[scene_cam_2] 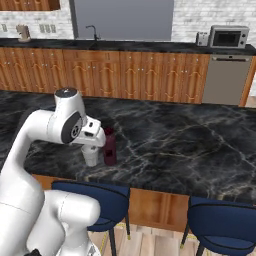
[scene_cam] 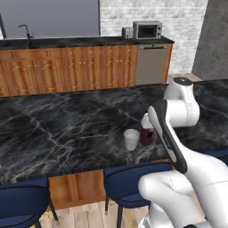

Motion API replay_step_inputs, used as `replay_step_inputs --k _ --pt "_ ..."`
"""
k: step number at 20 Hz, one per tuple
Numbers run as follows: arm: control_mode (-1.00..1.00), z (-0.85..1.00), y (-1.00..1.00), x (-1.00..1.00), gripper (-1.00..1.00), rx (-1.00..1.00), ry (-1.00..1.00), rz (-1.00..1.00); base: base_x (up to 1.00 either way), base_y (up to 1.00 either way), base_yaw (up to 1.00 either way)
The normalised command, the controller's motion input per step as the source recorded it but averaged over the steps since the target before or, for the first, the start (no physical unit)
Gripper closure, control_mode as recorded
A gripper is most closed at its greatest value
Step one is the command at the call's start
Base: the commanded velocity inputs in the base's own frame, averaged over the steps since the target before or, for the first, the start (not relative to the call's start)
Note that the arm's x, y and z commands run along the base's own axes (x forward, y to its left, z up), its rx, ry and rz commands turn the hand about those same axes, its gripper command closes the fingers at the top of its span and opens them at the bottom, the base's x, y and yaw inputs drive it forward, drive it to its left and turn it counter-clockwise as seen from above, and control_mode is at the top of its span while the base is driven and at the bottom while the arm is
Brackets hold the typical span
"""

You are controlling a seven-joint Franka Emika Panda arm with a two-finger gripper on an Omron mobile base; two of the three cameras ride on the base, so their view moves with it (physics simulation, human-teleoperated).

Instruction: There is a wine glass and glass cup on the dining counter. Place the wine bottle next to the wine glass and the juice bottle next to the glass cup.

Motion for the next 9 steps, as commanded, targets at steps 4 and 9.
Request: replay_step_inputs --k 4,9 --pt "-1.0 0.01 0.18 -0.43 -1.0 -0.03 -0.08 0.11 0.0 0.0 0.0" --pt "-1.0 0.01 0.13 -0.43 -1.0 -0.04 -0.12 0.13 0.0 0.0 0.0"
